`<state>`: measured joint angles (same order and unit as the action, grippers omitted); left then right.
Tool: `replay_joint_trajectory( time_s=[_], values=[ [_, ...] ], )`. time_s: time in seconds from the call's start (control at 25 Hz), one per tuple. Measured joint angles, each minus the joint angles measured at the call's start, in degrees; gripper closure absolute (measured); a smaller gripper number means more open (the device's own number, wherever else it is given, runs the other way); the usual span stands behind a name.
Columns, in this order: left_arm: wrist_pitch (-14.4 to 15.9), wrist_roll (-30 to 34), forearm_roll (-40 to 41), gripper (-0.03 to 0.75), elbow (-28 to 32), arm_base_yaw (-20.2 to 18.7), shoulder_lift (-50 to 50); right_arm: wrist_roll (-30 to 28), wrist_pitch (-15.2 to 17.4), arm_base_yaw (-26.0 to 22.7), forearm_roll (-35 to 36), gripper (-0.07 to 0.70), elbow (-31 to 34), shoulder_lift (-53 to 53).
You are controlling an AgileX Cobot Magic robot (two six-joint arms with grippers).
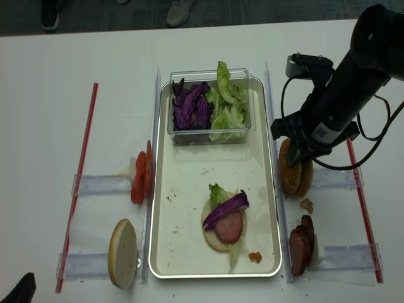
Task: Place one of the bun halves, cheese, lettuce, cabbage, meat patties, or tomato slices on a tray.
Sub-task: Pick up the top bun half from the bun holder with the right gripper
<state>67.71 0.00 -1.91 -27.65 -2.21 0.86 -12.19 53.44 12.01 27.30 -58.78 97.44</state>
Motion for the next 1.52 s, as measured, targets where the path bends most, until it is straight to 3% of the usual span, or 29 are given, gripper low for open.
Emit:
replay_joint_trajectory(
  time_s=[1.52],
  values=[
    [0.0,0.0,0.0,0.307,0.0,0.0,0.0,0.0,2.7,0.0,1.8,0.468,0.0,-8.2]
  ],
)
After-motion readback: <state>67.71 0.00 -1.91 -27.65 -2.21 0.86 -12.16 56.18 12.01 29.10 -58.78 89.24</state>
